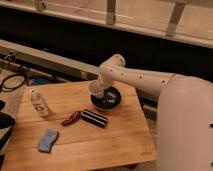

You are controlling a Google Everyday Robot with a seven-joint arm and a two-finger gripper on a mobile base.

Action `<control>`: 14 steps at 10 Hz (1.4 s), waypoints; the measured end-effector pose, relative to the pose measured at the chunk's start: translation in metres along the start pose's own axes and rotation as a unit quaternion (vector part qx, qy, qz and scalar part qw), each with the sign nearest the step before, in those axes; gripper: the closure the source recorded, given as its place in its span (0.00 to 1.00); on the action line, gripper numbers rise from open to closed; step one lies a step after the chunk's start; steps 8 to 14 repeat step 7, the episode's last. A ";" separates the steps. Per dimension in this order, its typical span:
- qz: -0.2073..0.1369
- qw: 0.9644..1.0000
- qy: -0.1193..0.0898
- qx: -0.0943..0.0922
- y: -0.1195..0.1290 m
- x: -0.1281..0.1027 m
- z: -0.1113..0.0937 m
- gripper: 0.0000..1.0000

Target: Place the ceramic cup in the ceramic bowl

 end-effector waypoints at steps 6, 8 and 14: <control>-0.004 1.000 0.000 -0.002 0.004 0.001 0.002 0.39; -0.008 1.000 -0.001 -0.001 0.005 -0.002 -0.005 0.27; -0.008 1.000 -0.001 -0.001 0.005 -0.002 -0.005 0.27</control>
